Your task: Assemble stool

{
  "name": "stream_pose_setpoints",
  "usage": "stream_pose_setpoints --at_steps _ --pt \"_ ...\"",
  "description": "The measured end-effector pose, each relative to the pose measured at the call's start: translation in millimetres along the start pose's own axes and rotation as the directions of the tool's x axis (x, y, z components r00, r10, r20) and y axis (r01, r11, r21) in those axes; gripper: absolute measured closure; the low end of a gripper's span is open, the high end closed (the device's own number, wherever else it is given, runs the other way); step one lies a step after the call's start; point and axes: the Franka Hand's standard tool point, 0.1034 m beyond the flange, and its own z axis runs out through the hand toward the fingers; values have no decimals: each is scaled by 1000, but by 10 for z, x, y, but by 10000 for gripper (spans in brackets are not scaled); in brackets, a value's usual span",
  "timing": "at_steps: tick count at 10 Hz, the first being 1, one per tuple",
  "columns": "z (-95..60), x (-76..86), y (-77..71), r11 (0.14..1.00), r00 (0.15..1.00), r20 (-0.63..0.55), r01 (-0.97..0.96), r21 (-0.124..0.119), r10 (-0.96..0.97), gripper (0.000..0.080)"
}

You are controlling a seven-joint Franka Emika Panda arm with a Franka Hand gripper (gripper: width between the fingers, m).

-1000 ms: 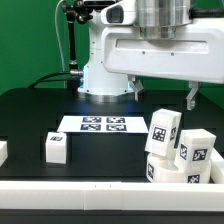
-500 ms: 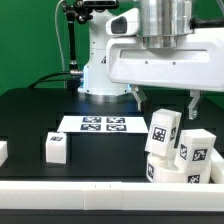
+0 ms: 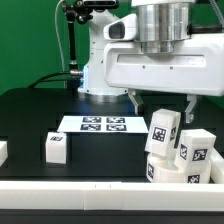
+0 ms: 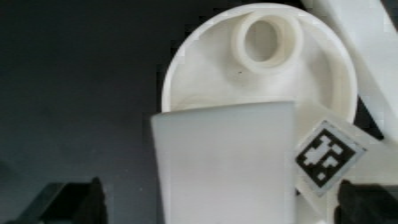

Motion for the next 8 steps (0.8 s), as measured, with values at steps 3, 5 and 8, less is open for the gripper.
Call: stream_pose_setpoints --at_steps 3,5,8 --pt "34 29 56 1000 1000 3 20 -5 -20 331" --pt "33 25 48 1000 1000 3 22 -5 -22 465" --pt "33 19 40 1000 1000 3 -11 -4 11 465"
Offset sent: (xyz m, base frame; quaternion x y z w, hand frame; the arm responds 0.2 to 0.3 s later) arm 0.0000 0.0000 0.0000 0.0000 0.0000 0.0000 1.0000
